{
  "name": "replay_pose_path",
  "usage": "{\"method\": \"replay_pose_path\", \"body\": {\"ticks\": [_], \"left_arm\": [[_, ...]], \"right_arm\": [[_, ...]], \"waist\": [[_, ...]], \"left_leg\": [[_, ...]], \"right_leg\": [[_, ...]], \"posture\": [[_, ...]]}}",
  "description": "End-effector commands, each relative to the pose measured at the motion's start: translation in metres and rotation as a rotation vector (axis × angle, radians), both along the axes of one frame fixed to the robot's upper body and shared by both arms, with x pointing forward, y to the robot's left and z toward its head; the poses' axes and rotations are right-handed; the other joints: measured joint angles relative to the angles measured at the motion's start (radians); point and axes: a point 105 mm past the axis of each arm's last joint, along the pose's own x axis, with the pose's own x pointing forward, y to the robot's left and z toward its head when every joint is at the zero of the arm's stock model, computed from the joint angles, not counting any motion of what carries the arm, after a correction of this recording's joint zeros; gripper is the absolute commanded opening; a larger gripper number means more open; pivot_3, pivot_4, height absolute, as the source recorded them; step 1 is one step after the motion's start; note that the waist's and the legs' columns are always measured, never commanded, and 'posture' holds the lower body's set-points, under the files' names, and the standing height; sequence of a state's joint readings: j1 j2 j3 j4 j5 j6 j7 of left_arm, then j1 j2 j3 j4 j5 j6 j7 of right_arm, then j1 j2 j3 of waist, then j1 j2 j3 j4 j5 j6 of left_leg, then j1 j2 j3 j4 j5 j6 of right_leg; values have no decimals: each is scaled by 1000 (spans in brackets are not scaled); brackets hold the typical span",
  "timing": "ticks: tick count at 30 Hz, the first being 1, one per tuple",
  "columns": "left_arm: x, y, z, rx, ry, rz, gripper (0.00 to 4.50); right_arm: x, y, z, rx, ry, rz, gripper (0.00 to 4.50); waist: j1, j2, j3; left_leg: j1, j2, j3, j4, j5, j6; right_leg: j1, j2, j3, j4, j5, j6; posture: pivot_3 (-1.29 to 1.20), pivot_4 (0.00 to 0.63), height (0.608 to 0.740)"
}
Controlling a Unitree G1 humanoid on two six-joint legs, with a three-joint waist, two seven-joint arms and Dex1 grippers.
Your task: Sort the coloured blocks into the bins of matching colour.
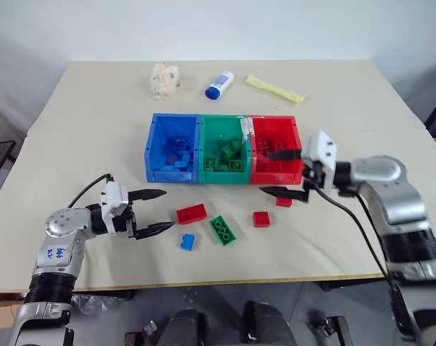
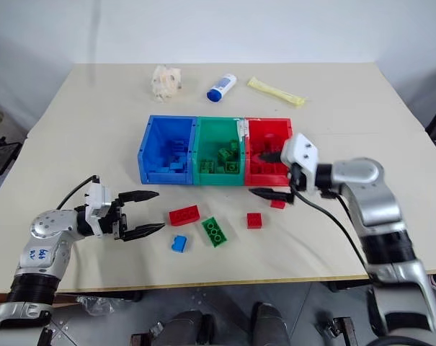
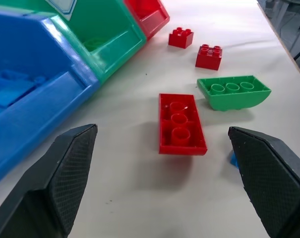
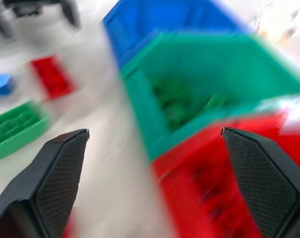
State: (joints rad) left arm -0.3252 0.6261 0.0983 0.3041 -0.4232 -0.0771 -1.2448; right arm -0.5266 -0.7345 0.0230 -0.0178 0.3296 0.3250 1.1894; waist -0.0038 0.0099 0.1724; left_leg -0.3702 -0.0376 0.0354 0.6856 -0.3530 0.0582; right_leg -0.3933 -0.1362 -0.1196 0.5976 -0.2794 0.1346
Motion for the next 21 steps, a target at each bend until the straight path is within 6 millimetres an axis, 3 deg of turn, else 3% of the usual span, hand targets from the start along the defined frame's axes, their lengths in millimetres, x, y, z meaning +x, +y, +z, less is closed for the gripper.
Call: {"method": "replay_pose_path", "body": {"ticks": [1, 4, 10, 15, 21], "left_arm": [[2, 4, 4, 4, -22, -3, 4500], [4, 8, 2, 25, -9, -9, 4500], [6, 13, 3, 33, -8, -19, 4500], [5, 11, 6, 26, -11, -36, 4500], [1, 8, 7, 19, -21, -46, 4500]], "right_arm": [[-22, -18, 4, -47, 2, -19, 4470], [-48, -57, -15, -137, 83, -127, 4470], [-71, -101, -20, -175, 141, -305, 4470], [-69, -101, -18, -176, 130, -341, 4470], [-47, -80, -22, -148, 133, -301, 4470]], "waist": [[3, 0, 0], [19, 0, 0], [29, 0, 0], [26, 0, 0], [25, 0, 0]], "left_leg": [[0, 0, 0, 0, 0, 0], [0, 0, 0, 1, 0, 0], [0, 1, 2, 3, 0, 0], [1, 1, 2, 3, 0, 0], [1, 1, 2, 4, 0, 0]], "right_leg": [[0, 0, 0, 0, 0, 0], [1, 0, 0, -1, 0, 0], [2, 0, 1, -1, 0, 1], [1, 0, 3, -1, 0, 0], [1, 0, 6, -2, 0, 0]], "posture": [[0, 150, 740], [0, 150, 740], [0, 150, 740], [0, 150, 740], [0, 150, 740]]}}
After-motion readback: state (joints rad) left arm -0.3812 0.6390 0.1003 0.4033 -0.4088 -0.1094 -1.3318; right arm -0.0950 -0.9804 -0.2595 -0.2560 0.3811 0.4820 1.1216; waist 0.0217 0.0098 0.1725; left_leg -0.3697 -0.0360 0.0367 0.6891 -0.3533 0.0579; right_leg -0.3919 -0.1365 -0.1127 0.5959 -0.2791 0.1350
